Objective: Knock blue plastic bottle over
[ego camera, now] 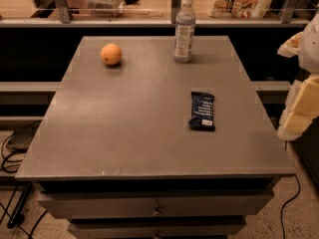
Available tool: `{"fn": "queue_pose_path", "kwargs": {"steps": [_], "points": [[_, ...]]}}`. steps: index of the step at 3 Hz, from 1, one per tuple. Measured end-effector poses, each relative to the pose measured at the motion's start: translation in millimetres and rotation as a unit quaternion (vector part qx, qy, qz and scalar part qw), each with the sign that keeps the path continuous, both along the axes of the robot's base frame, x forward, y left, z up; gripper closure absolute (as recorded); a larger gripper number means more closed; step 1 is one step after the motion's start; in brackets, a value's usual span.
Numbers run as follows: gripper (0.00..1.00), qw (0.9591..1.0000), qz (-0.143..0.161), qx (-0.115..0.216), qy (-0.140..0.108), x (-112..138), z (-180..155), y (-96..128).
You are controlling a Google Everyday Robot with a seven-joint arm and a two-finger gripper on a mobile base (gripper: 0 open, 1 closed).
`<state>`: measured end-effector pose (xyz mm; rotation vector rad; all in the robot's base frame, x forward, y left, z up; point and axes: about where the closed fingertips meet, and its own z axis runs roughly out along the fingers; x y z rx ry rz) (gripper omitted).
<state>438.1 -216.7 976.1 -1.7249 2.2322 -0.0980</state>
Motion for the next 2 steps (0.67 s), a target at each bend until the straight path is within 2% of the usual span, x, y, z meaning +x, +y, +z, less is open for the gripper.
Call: {"fn": "queue_pose_path", "kwargs": {"steps": [2], "points": [[0.0,0.9999,0.006,-0.004,-0.009,0.1,2.2,1.6]]}}
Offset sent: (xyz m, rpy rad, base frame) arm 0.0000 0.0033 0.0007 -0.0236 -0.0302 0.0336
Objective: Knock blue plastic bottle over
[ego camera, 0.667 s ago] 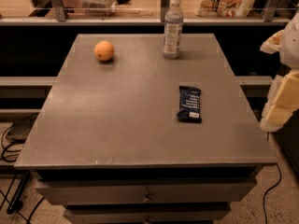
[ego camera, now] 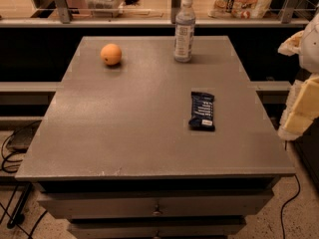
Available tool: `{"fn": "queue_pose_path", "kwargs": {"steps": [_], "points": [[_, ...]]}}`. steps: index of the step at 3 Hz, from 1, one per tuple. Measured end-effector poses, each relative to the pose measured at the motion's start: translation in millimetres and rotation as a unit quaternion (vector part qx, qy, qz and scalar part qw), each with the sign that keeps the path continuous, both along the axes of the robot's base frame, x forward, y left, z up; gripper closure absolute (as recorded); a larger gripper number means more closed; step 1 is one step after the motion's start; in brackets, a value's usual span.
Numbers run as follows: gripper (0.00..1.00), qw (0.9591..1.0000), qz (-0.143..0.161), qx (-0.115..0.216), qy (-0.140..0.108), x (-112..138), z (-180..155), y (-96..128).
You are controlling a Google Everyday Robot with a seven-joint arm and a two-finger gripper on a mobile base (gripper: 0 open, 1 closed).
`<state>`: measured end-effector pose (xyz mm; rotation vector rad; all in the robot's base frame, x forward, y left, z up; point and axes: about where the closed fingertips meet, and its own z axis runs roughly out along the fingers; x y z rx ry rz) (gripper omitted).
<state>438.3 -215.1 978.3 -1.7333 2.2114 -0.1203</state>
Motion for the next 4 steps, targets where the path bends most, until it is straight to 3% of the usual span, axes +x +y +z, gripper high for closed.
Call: {"fn": "queue_pose_path", "kwargs": {"steps": [1,2,3,4], "points": [[0.0,0.9995,0.003,0.02,-0.025,14.4,3.2,3.0],[0.0,0.9944,-0.017,0.075,-0.073,61.4,9.3,-3.7],[0.0,0.9878,-0.041,0.114,-0.098,103.5,7.1,-14.2],[0.0,0.9775,-0.069,0.169,-0.105,158.4,-3.0,-26.1]]}}
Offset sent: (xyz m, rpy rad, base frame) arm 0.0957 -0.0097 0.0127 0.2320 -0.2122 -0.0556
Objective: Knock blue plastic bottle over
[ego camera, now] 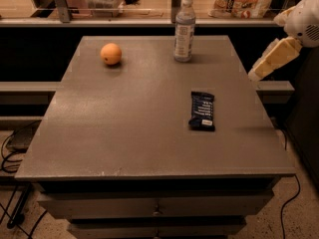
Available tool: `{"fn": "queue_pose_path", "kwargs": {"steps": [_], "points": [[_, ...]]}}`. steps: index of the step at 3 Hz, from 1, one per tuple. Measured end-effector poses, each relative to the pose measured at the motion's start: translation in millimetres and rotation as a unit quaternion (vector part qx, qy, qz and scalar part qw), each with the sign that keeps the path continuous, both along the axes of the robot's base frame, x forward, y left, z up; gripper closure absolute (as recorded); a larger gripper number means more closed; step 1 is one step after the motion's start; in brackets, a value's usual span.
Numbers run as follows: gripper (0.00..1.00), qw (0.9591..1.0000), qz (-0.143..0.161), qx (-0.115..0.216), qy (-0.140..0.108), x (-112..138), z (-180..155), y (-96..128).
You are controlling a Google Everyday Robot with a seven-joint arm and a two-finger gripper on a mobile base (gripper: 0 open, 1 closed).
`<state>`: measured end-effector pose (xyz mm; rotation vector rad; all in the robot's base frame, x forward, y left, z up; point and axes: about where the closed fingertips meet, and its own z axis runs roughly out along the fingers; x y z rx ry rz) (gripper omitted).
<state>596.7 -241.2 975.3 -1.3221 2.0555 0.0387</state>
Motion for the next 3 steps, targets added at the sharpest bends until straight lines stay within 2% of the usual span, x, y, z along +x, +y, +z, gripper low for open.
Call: {"fn": "queue_pose_path", "kwargs": {"steps": [1,2,3], "points": [[0.0,1.0,0.0,0.0,0.0,0.1,0.0,0.1],[0.0,0.999,-0.017,0.04,-0.013,28.9,-1.8,19.1],[0.0,0.997,-0.007,0.076,-0.013,62.7,-10.2,41.4]]}}
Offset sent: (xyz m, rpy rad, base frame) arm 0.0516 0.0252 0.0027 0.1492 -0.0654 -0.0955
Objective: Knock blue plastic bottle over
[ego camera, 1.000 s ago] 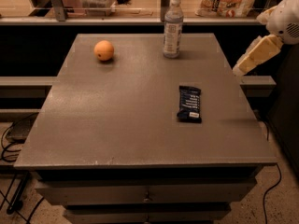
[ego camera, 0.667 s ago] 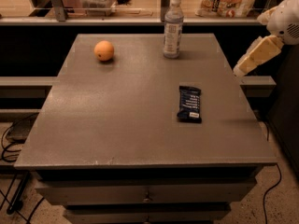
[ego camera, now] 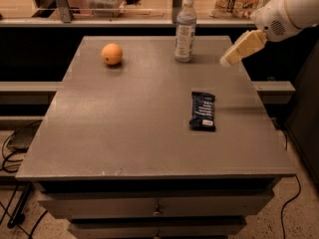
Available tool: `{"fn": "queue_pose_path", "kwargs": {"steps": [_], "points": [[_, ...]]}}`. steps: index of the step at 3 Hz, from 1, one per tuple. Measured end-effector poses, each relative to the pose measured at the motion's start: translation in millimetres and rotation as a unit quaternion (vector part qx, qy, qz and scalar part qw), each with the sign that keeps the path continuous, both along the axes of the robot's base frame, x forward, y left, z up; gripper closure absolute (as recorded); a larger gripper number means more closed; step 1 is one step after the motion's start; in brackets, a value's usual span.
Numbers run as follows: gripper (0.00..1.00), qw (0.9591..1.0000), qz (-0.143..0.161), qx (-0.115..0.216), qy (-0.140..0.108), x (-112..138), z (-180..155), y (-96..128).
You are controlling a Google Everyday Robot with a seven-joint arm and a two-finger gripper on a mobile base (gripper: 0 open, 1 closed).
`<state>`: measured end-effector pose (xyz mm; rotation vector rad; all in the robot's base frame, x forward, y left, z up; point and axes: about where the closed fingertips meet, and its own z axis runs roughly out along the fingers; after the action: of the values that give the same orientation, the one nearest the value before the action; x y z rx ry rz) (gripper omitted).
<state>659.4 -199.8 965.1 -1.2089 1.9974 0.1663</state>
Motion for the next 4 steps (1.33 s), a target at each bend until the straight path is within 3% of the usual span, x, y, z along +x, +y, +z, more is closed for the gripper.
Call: {"fn": "queue_pose_path", "kwargs": {"steps": [2,4], "points": [[0.0,0.9987,0.014,0.049,-0.001,71.9,-21.0,39.6],[0.0,0.9954,0.017,0.094,-0.002,117.1,-33.0,70.6]]}}
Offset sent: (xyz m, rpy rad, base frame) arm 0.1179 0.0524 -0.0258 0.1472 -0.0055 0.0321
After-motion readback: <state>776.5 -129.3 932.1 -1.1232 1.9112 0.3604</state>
